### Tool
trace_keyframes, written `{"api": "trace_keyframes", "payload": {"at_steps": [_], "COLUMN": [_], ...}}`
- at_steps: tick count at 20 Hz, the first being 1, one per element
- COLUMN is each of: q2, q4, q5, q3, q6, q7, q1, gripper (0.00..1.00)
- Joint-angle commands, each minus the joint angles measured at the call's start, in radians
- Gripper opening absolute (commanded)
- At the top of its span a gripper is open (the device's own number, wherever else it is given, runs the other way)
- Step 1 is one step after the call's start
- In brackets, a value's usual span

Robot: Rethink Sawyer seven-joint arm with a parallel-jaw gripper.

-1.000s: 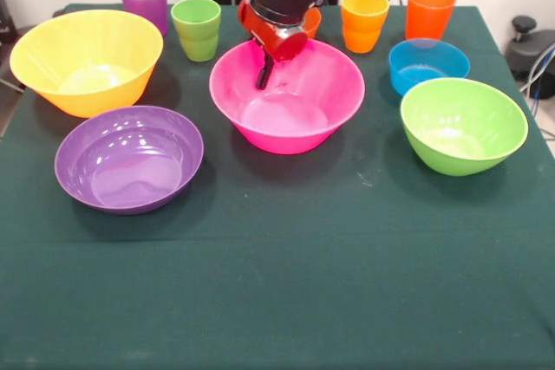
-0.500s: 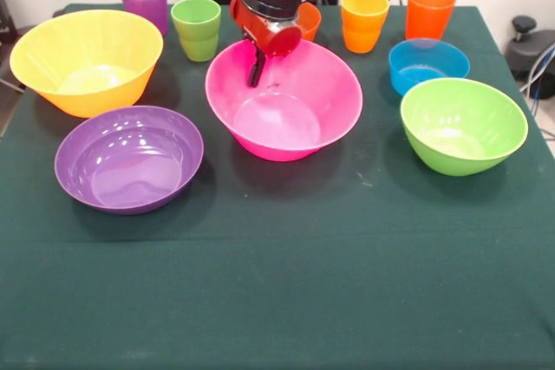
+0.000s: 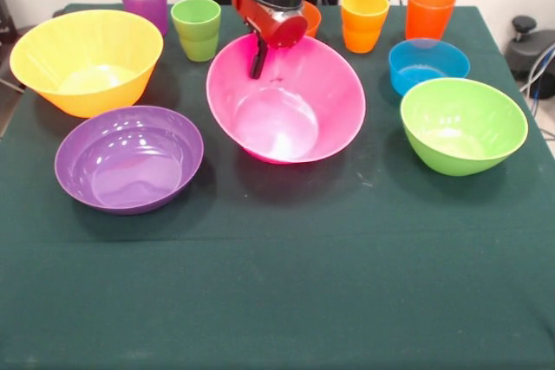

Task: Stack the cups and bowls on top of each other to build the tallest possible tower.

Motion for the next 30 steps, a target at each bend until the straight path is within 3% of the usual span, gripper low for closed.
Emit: {"api": "trace_keyframes", "payload": {"at_steps": [1,25,26,30], "q2": [0.022,0.016,0.016,0.015], "q4": [0.012,0.015,0.016,0.019], "q5": [-0.002,0.005,0.005,0.002], "q3": [0.084,0.114,0.114,0.119], "q6": [0.093,0.07,0.069,0.06], "q7": [0.135,0.151,0.152,0.151], "q1": [-0.01,-0.021,-0.021,-0.023], "gripper": [1.0,1.0,0.0,0.0]}}
